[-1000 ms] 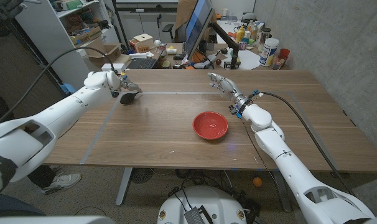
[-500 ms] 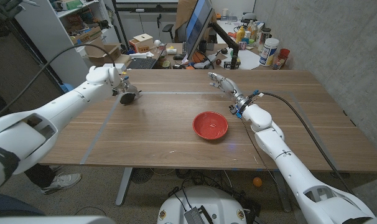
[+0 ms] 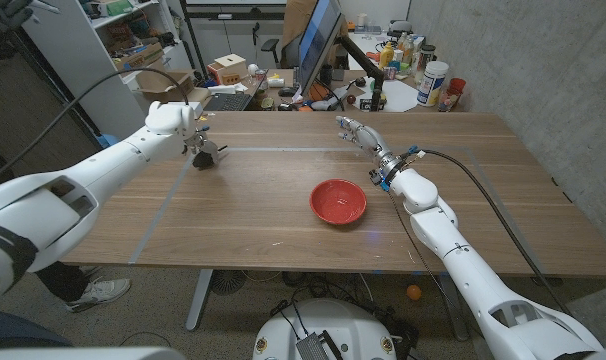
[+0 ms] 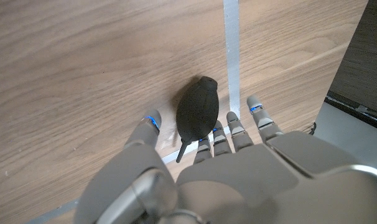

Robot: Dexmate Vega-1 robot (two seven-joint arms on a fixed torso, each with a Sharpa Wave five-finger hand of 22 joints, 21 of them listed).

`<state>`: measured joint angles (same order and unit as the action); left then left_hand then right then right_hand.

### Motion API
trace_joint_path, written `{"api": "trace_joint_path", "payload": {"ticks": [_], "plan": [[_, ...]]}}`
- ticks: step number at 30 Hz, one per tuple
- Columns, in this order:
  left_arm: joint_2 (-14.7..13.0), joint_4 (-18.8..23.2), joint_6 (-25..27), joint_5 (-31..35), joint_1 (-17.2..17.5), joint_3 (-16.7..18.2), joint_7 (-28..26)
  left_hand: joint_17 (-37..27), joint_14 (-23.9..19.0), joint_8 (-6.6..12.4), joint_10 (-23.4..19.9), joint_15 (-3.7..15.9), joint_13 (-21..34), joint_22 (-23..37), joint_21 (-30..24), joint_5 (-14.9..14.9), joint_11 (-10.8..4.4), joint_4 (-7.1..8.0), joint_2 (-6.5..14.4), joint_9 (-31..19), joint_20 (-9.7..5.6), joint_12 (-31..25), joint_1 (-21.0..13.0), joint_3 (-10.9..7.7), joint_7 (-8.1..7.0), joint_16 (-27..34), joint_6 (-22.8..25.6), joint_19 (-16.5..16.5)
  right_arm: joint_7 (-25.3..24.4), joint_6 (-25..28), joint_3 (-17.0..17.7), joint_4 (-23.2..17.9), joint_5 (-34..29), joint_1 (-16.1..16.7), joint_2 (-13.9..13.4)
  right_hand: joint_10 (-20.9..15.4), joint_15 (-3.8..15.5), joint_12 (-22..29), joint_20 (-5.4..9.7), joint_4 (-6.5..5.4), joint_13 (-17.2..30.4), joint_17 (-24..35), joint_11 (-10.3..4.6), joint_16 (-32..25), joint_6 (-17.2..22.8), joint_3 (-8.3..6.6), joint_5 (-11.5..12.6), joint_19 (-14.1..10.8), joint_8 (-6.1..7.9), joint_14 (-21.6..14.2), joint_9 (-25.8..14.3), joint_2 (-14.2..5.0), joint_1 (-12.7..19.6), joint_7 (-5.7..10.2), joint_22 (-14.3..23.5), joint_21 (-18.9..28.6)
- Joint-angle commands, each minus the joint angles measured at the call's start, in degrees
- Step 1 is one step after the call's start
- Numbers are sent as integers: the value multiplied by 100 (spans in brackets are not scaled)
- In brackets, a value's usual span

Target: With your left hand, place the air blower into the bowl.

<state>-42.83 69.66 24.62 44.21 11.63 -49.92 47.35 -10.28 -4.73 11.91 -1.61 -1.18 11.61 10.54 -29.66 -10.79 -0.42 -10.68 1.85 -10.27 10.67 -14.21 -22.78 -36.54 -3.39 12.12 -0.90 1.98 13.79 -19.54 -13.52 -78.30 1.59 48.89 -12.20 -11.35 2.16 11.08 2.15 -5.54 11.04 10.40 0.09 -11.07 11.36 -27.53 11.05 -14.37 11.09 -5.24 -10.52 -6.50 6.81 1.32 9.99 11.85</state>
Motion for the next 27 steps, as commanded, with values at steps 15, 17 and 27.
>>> {"api": "trace_joint_path", "payload": {"ticks": [15, 17, 27], "plan": [[220, -272, 168, 471, 228, 12, -619, -67, -2112, 10, -1091, 868, 98, -24, -962, 75, 125, 1, 515, -46, -1322, -193, -2833, 213, 596, 400, 272, 3583, -96, -2, 71, -234, 14, 166, -95, -49, -12, 23, -8, -40, 10, 11, -6, -8, 45, -30, 46, -14, 2, -63, -21, -93, -77, 36, 24, -2], [236, -271, 223, 498, 262, 17, -755, -70, -2517, 29, -1413, 1033, 108, -11, -1141, 64, 139, 35, 587, -51, -1493, -276, -3089, 161, 744, 486, 410, 3948, -94, -7, 64, -223, 8, 160, -100, -46, -10, 22, -6, -42, 10, 11, -12, -8, 46, -30, 46, -15, 2, -63, -21, -94, -79, 38, 24, -2], [111, 85, 360, 535, 632, 232, -1730, -76, -5018, 742, -3767, 1468, 164, 10, -2139, 49, -239, 263, 832, -294, -2017, -906, -3574, -423, 1033, 747, 3053, 5197, -98, -49, 51, -118, 6, 109, -91, -44, -11, 21, -6, -42, 10, 9, -7, -5, 47, -38, 48, -16, 1, -73, -21, -94, -82, 32, 23, -3]]}}
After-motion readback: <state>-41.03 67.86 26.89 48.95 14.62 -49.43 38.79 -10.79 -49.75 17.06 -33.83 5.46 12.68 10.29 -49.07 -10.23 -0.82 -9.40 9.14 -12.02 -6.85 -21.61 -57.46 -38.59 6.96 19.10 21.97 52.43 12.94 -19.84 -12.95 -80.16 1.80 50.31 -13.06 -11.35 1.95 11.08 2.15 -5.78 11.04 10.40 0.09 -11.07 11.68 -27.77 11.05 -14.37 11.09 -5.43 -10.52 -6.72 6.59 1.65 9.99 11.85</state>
